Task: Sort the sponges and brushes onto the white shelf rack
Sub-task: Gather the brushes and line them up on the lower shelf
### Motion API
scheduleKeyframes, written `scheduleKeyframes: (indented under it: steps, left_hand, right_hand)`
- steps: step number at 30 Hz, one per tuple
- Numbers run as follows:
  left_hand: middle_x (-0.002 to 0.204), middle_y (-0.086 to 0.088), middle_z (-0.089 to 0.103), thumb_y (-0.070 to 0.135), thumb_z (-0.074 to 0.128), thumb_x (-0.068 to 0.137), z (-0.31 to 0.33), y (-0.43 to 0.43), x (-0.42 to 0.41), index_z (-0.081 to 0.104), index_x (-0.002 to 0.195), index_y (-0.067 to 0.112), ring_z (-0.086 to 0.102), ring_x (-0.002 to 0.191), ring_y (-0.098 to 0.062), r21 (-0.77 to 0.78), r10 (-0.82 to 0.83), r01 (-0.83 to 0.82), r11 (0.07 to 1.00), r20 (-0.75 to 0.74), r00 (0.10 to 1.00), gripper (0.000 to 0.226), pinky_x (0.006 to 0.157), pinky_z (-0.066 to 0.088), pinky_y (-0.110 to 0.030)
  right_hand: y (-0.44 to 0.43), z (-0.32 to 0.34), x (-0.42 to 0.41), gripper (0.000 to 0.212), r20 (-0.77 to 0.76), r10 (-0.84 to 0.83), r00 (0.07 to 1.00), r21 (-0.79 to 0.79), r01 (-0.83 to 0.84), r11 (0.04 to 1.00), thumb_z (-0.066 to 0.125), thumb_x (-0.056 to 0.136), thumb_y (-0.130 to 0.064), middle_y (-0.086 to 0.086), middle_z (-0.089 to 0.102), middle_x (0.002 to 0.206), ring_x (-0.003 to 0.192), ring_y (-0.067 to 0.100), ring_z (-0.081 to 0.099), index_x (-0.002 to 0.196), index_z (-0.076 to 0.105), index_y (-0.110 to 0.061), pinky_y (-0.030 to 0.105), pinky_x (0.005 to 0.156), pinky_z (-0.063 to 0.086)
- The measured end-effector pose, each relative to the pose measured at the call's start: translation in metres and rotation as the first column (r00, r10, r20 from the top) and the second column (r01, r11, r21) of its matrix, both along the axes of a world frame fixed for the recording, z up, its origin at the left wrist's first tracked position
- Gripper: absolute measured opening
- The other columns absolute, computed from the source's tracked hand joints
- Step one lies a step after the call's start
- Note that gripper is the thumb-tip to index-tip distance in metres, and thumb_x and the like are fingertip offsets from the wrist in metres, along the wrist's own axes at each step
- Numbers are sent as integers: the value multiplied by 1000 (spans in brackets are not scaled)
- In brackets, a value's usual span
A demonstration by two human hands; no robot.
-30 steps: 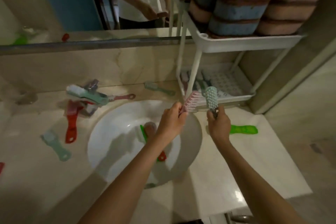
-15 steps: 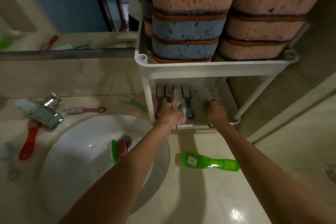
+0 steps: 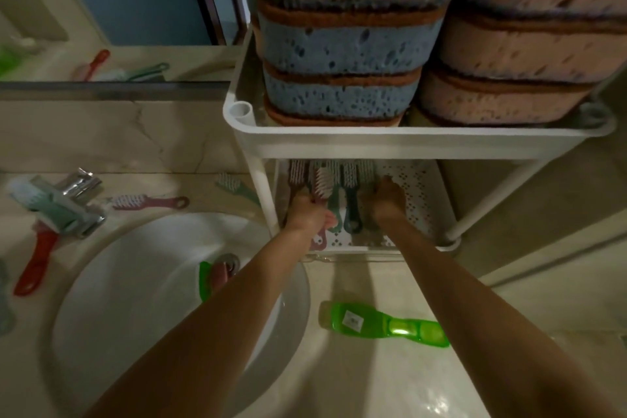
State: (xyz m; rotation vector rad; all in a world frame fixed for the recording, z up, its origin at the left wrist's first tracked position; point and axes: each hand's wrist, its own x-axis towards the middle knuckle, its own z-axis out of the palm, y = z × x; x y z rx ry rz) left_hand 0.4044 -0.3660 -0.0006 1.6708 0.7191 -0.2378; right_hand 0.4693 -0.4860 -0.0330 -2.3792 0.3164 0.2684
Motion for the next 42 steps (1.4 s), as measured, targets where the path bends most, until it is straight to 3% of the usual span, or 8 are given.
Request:
scheduleKeyframes:
  steps: [9,18,24,26,29,33,39,42]
  left_hand:
    - [68,-6,62,3,50,92,-4,-6,4,55,69,11,61,68,-19,-166,115,-118,979,-23,993,25,77,53,-29]
    - [99,-6,65,-1,50,87,-5,-15,19,59,97,8,60,91,-21,-276,246,-246,929,-37,969,16,76,52,-33]
    - [77,-2,56,-10,45,89,6,-36,22,54,80,8,56,75,-16,-323,115,-88,942,64,991,22,73,49,-29]
    - [81,-4,56,0,47,91,8,-38,16,53,86,8,54,77,-18,-46,-87,92,995,107,990,12,70,46,-27]
    - [110,-19,57,-2,49,89,0,-30,6,47,118,-1,57,99,-31,559,-502,390,732,55,863,29,79,46,-35]
    - [139,-14,46,5,52,91,-13,-21,-3,42,136,6,48,125,-28,758,-794,587,284,-158,587,46,100,43,-35]
    - [141,-12,46,15,50,94,-18,-24,2,42,139,11,47,126,-28,795,-819,595,121,-259,513,46,103,42,-37]
    - [136,-13,51,15,47,95,-22,-25,7,48,134,11,54,118,-29,819,-805,566,91,-274,526,39,97,46,-38]
  right_hand:
    - [-8,-4,-12,33,25,158,987,-219,-148,964,38,98,-26,16,53,120,100,25,54,120,45,-3,24,76,34]
    - [-17,30,-61,15,7,166,986,523,-145,840,57,87,-4,-4,63,69,62,3,59,79,63,-14,11,55,45]
    - [-31,25,-64,28,-96,138,986,590,-55,806,51,86,11,-10,60,40,37,-5,52,69,59,-11,8,42,42]
    - [-39,25,-61,32,-117,97,988,540,-19,842,49,83,13,-8,58,38,35,-4,50,64,59,-11,10,39,40]
    - [-53,22,-50,24,-142,-4,990,465,70,882,49,84,12,3,58,53,48,12,53,72,63,-2,17,42,42]
    - [-66,13,-36,37,-248,-113,962,457,219,862,55,84,5,4,49,79,62,10,46,120,53,2,8,33,41]
    - [-61,2,-20,28,-250,-118,961,191,168,967,55,90,-5,4,46,65,45,15,51,64,45,-12,22,40,42]
    - [-53,-3,-15,25,-189,-31,982,19,36,999,48,95,-15,20,59,82,71,26,55,79,56,2,25,53,39]
